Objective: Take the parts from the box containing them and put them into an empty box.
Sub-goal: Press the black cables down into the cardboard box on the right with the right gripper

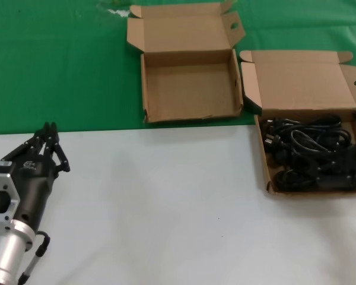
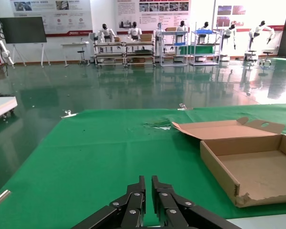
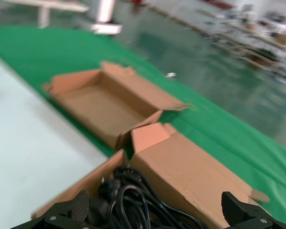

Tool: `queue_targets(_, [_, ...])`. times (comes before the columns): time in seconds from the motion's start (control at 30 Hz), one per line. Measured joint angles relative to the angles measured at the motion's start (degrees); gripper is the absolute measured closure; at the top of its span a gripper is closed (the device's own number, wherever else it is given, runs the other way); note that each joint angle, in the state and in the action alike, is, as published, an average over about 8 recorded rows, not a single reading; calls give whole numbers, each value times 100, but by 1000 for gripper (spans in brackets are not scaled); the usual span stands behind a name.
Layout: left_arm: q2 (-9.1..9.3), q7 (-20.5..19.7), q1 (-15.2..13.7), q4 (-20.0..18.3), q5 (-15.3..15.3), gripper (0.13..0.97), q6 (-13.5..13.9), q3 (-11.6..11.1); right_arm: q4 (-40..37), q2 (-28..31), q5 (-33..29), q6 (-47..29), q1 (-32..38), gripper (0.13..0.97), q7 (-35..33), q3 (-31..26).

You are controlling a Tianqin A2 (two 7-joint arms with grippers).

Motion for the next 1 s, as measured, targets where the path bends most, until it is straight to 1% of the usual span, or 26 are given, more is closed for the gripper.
queue_targets(0.1, [0,0,0,0,0,896,0,0,-189,244,-94,-547,313,129,-187,-80])
queue_targets(0.3, [0,0,0,0,0,949,0,0,-638,580,-384,-1578,1048,129,-802,-305])
queue_targets(0.5, [0,0,0,0,0,954,0,0,-1018,719,-806,-2293,1661,129,-1357,-588])
queue_targets(0.7, [0,0,0,0,1,958,0,0,-1301,657,-1176,-2567,1995,129,-1759,-781])
queue_targets(1.0, [0,-3,0,0,1,958,0,0,-1636,342,-1421,-2468,2179,140,-2172,-832])
